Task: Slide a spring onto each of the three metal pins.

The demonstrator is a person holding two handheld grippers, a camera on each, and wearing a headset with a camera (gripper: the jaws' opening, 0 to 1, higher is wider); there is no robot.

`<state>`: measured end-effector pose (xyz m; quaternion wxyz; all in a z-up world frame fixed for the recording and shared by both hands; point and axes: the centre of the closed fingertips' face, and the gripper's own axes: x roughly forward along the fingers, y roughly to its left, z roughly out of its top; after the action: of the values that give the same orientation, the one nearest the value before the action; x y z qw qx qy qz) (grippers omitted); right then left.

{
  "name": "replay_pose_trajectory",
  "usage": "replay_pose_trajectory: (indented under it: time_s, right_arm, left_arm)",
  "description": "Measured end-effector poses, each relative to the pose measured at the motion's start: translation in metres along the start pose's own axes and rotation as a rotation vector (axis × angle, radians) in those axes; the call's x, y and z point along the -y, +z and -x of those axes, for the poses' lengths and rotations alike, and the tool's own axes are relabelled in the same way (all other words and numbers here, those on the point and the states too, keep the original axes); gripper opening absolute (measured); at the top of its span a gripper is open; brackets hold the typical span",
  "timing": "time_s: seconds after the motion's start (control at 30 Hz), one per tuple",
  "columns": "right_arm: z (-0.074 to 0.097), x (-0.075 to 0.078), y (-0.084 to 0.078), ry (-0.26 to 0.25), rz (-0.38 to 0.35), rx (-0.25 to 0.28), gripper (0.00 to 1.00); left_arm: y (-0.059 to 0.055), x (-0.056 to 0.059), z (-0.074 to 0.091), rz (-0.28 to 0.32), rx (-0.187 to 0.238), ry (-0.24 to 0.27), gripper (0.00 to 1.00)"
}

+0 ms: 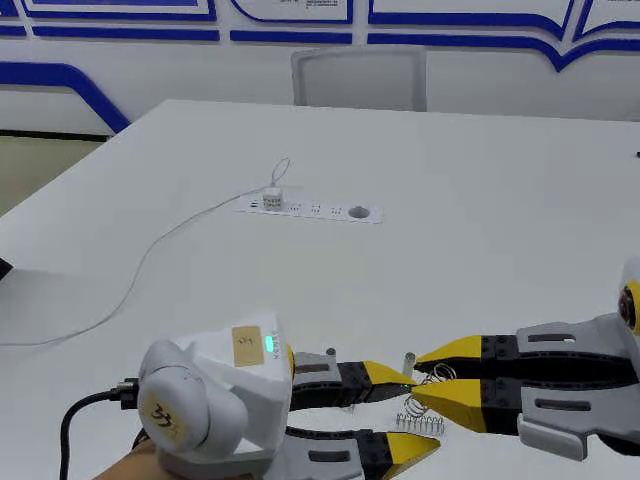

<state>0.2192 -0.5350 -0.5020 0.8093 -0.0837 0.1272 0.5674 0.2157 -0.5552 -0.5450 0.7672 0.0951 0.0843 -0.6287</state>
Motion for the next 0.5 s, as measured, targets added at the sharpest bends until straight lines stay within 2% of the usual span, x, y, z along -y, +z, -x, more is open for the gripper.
replay_pose_trajectory:
  time_s: [0.3,0.5]
  right_arm:
    - [0.009,0.015,-0.005,-0.051,-0.013,-0.007,0.11]
    - [0.014,0.021,-0.011,-0.072,-0.015,-0.029,0.11]
  left_arm:
    - [-0.012,-0.021,0.013,0.029,-0.009,0.099,0.53]
    - [-0.019,-0.03,0.025,0.056,-0.013,0.139,0.61]
